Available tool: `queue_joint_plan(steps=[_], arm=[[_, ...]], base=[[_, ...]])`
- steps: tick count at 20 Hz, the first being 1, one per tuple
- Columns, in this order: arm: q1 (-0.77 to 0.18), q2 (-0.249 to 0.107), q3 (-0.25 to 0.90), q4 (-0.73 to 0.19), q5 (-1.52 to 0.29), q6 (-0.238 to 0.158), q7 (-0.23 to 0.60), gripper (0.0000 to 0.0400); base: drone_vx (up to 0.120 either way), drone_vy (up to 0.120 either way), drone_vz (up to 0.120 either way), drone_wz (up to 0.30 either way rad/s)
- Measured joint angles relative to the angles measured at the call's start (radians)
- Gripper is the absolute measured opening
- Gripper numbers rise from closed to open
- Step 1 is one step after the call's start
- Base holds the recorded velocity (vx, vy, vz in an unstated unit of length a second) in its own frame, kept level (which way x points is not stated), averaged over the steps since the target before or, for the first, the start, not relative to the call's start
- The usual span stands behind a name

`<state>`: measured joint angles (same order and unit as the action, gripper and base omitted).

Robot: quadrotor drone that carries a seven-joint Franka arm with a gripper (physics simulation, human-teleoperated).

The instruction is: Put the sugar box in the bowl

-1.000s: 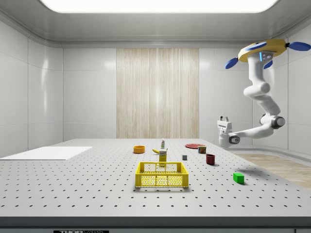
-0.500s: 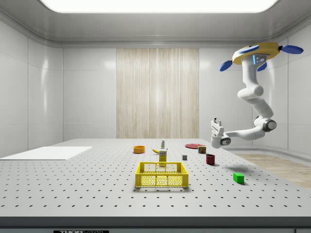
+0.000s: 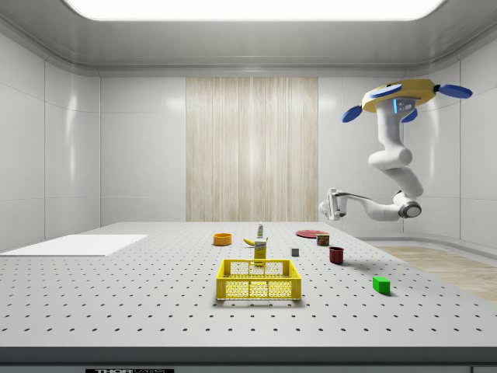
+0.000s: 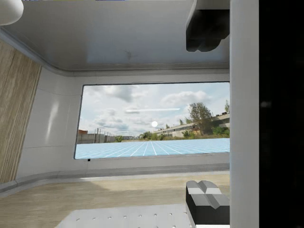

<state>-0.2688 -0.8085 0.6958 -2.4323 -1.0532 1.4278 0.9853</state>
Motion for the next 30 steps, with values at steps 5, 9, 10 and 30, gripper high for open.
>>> queue_joint_plan(steps=[5,9,10,30], arm=[[-0.237,-0.072,0.268,-0.294,-0.523,-0.062,0.215,0.0400],[-0.445,-0.123,0.401,-0.407,-0.768,-0.156,0.368,0.0400],[-0.489,-0.135,0.424,-0.421,-0.805,-0.176,0.398,0.0400],[-0.777,-0.287,0.572,-0.463,-0.918,-0.240,0.594,0.0400]], base=[[0.120,0.000,-0.120,0.000],[0.120,0.000,-0.120,0.000],[0.120,0.000,-0.120,0.000],[0.120,-0.012,-0.072,0.000]])
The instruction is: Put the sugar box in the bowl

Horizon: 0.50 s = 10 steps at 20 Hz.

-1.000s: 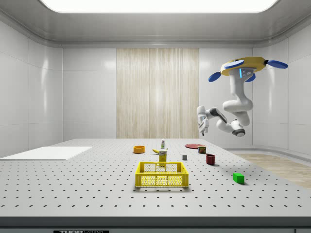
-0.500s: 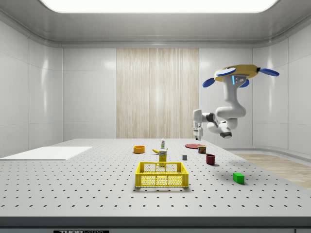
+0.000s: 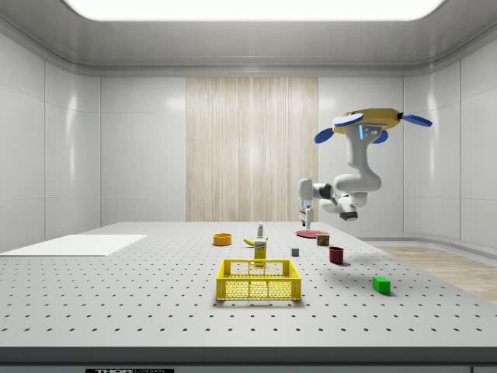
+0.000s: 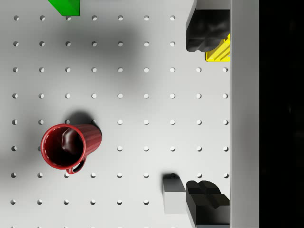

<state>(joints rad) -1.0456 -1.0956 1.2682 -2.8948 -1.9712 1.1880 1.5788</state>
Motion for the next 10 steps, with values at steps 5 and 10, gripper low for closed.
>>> queue_joint_plan(steps=[5,10], arm=[[-0.014,-0.027,0.011,0.002,0.013,0.021,0.012,0.0400],[-0.025,-0.053,0.020,0.004,0.026,0.043,0.022,0.0400]], base=[[0.120,0.000,0.000,0.000],[0.120,-0.032,-0.064,0.000]])
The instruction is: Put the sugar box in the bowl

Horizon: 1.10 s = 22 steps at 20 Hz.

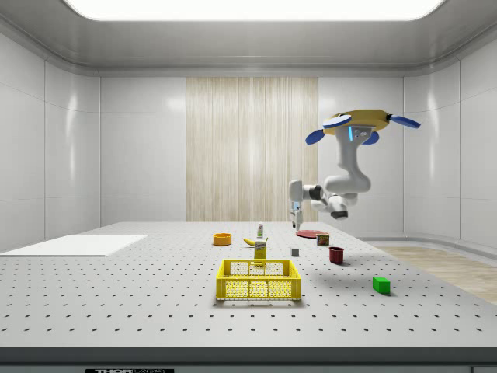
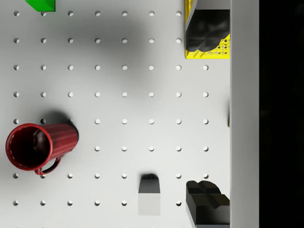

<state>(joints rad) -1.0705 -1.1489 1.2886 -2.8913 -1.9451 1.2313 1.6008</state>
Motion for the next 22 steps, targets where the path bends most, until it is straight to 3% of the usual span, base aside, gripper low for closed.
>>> queue_joint_plan(steps=[6,13,17,22], arm=[[-0.011,-0.030,0.010,0.002,0.016,0.027,0.010,0.0400],[-0.022,-0.063,0.020,0.004,0.033,0.057,0.020,0.0400],[-0.027,-0.081,0.025,0.006,0.042,0.074,0.025,0.0400],[-0.034,-0.103,0.030,0.007,0.053,0.094,0.032,0.0400]], base=[[0.120,0.000,-0.120,0.000],[0.120,0.000,-0.011,0.000],[0.120,0.000,-0.120,0.000],[0.120,-0.080,0.000,0.000]])
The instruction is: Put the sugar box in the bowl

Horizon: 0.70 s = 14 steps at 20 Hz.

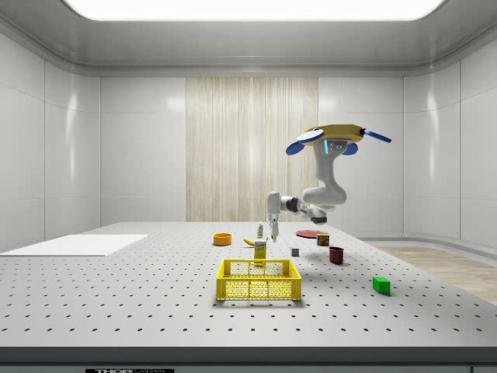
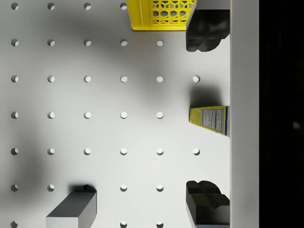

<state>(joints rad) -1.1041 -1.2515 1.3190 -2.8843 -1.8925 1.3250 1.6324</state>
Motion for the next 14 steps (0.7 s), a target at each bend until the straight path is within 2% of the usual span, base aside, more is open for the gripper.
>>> queue_joint_plan(steps=[12,14], arm=[[-0.014,-0.048,0.012,0.003,0.023,0.045,0.013,0.0400],[-0.015,-0.056,0.012,0.004,0.025,0.052,0.014,0.0400]], base=[[0.120,-0.010,0.000,0.000],[0.020,0.000,0.000,0.000]])
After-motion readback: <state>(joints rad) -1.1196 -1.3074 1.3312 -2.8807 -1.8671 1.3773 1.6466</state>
